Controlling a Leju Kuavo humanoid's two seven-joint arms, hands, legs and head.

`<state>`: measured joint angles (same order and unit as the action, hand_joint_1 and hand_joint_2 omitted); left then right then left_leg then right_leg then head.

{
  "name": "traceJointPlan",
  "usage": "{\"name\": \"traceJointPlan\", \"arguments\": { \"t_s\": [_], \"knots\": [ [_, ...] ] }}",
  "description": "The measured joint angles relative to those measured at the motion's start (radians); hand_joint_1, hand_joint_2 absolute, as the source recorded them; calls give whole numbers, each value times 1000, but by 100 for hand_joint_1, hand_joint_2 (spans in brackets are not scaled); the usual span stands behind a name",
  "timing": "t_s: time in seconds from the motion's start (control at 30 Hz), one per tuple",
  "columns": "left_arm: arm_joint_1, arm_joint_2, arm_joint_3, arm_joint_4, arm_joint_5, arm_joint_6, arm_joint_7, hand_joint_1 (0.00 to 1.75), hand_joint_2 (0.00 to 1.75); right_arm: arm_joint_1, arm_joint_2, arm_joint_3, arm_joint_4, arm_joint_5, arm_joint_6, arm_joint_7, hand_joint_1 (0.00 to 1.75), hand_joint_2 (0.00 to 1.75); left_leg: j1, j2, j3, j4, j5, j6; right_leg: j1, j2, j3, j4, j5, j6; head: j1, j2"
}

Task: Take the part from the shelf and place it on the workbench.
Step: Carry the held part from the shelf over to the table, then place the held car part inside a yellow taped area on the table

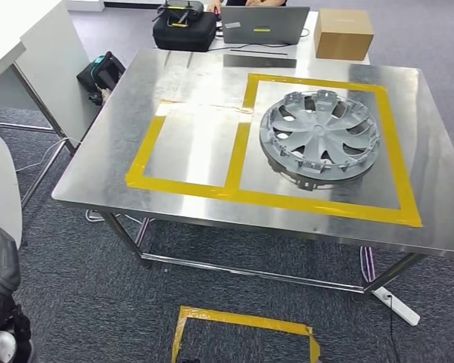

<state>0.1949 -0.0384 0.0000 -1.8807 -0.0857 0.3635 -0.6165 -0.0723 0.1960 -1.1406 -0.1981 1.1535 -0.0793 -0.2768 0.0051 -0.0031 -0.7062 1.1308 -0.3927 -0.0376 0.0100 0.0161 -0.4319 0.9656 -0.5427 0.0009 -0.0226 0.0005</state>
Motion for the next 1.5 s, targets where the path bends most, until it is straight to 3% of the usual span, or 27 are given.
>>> {"name": "traceJointPlan", "arguments": {
  "t_s": [0.03, 0.1, 0.2, 0.23, 0.27, 0.37, 0.4, 0.43, 0.47, 0.57, 0.6, 0.67, 0.73, 0.77, 0.87, 0.93, 0.97, 1.0, 1.07, 1.1, 1.13, 1.2, 1.27, 1.37, 1.4, 1.43, 1.5],
  "knots": [
    [0, 0, -1, 0, -2, 0, 0, 175, 175, -1, 0, 0, 0, 0, 0, 0, 0, 175, 0, 0, 32, -60, 17, 2, 1, 1, 6, 1, -12, 6, -1, 0],
    [-2, 1, -3, 0, -12, 1, 0, 175, 175, -5, 0, 0, 0, 1, 0, -2, 0, 175, -1, -2, 66, -118, 5, 14, 4, 1, 14, -1, -30, 15, 0, 0],
    [-2, 3, -8, -1, -29, 4, -2, 175, 175, -9, 0, 0, 0, 2, 0, -3, 0, 175, 0, -4, 81, -126, -23, 39, 6, 0, 31, 3, -41, 27, 7, 0],
    [-2, 3, -9, -1, -31, 4, -3, 175, 175, -10, 0, 0, 0, 2, 0, -3, 0, 175, 1, -4, 88, -126, -28, 46, 6, -2, 16, 31, -49, 32, 9, 0],
    [-3, 3, -9, -2, -33, 5, -4, 175, 175, -11, 0, 0, 0, 2, 0, -3, 0, 175, 2, -4, 96, -127, -34, 51, 5, -4, -17, 86, -62, 36, 11, 0],
    [-3, 3, -10, -2, -36, 6, -5, 175, 175, -10, 0, 1, 0, 2, 0, -1, 0, 175, 2, -3, 118, -127, -58, 57, 3, -7, -168, 298, -129, 43, 15, 0],
    [-3, 3, -10, -2, -37, 7, -5, 175, 175, -7, 0, 1, 0, 2, 1, -1, 0, 175, 2, -4, 130, -127, -68, 58, 2, -7, -203, 325, -138, 43, 16, 0],
    [-2, 4, -11, -2, -38, 7, -5, 175, 175, -5, 0, 1, 0, 2, 1, -1, 0, 175, 2, -5, 147, -127, -80, 57, 2, -7, -222, 317, -126, 42, 16, 0],
    [-2, 4, -11, -2, -39, 8, -5, 175, 175, -3, 0, 1, 0, 2, 1, -1, 0, 175, 2, -5, 166, -127, -93, 56, 2, -7, -226, 276, -91, 40, 17, 0],
    [-2, 5, -15, -1, -41, 10, -5, 175, 175, 2, 0, 1, 0, 2, 2, -1, 0, 175, -1, -7, 212, -126, -134, 46, 3, -12, -216, 116, 66, 29, 17, 0],
    [-3, 6, -16, -1, -41, 10, -5, 175, 175, 3, 0, 1, 0, 2, 2, 0, 0, 175, -2, -7, 222, -127, -144, 41, 5, -14, -212, 93, 92, 24, 16, 0],
    [-3, 7, -16, -2, -41, 11, -5, 175, 175, 1, 0, 1, 0, 2, 2, 0, 0, 175, -3, -8, 238, -121, -150, 29, 6, -14, -197, 85, 91, 14, 16, 0],
    [-4, 7, -17, -2, -41, 12, -5, 175, 175, -2, 0, 1, 0, 2, 2, -1, 0, 175, -2, -7, 223, -72, -141, 19, 3, -11, -174, 75, 87, 1, 14, 0],
    [-5, 8, -18, -2, -41, 12, -5, 175, 175, -4, 0, 1, 0, 2, 2, -1, 0, 175, -2, -7, 194, -24, -143, 13, 1, -9, -159, 69, 82, -5, 12, 0],
    [-4, 9, -18, -2, -41, 13, -3, 175, 175, -5, 0, 1, 0, 3, 2, -1, 0, 175, -1, -6, 67, 130, -207, 3, 1, -6, -123, 59, 59, -15, 8, 0],
    [-2, 9, -18, -2, -37, 13, 2, 175, 175, -3, 1, 1, 0, 4, 2, -1, 0, 175, -1, -6, 15, 143, -239, 3, 0, -2, -94, 58, 39, -14, 8, 0],
    [-1, 10, -18, -2, -35, 12, 5, 175, 175, -2, 1, 1, 0, 4, 2, -1, 0, 175, -1, -6, 7, 113, -223, 5, 0, 0, -77, 58, 28, -13, 8, 0],
    [-1, 10, -18, -2, -33, 12, 8, 175, 175, -2, 1, 1, 0, 6, 2, -1, 0, 175, -1, -6, 6, 66, -179, 8, 0, 2, -61, 58, 14, -10, 8, 0],
    [2, 11, -19, 0, -36, 9, 12, 175, 175, 0, 2, 1, 1, 9, 2, 0, 0, 175, -2, -3, 5, -42, -49, 14, 2, 6, -42, 63, -15, 0, 6, 0],
    [4, 12, -20, 1, -41, 8, 16, 175, 175, 1, 2, 1, 1, 10, 2, 0, 0, 175, -3, -2, 4, -74, -2, 17, 4, 7, -37, 64, -30, 6, 6, 0],
    [5, 13, -22, 2, -49, 8, 20, 175, 175, 1, 3, 1, 1, 11, 2, 1, 0, 175, -4, -2, 2, -89, 22, 20, 6, 8, -35, 63, -42, 10, 7, 0],
    [3, 15, -25, 3, -63, 10, 27, 175, 175, -1, 3, 1, 0, 12, 2, 1, 0, 175, -1, -3, 10, -89, 21, 27, 8, 7, -24, 54, -59, 18, 10, 0],
    [-1, 16, -28, 3, -68, 12, 28, 175, 175, -5, 3, 1, 0, 12, 2, 1, 0, 175, 5, -2, 24, -93, 11, 38, 7, 1, -35, 92, -85, 31, 15, 0],
    [-4, 16, -33, 5, -86, 16, 34, 175, 175, -7, 3, 2, 0, 14, 2, 1, 0, 175, 6, 0, 39, -95, -8, 47, 0, -7, -148, 278, -159, 47, 20, 0],
    [-5, 18, -35, 7, -101, 19, 39, 175, 175, -7, 3, 2, 0, 16, 2, 1, 0, 175, 6, -1, 44, -94, -14, 47, -2, -7, -187, 325, -162, 50, 20, 0],
    [-8, 19, -37, 11, -118, 22, 47, 175, 175, -6, 3, 2, 0, 18, 3, 2, 0, 175, 7, -3, 52, -94, -20, 46, -3, -8, -211, 337, -143, 51, 20, 0],
    [-19, 23, -45, 22, -140, 26, 61, 175, 175, -6, 3, 3, 0, 20, 4, 1, 0, 175, 10, -6, 73, -94, -34, 42, -4, -8, -203, 249, -44, 53, 20, 0]
  ]
}}
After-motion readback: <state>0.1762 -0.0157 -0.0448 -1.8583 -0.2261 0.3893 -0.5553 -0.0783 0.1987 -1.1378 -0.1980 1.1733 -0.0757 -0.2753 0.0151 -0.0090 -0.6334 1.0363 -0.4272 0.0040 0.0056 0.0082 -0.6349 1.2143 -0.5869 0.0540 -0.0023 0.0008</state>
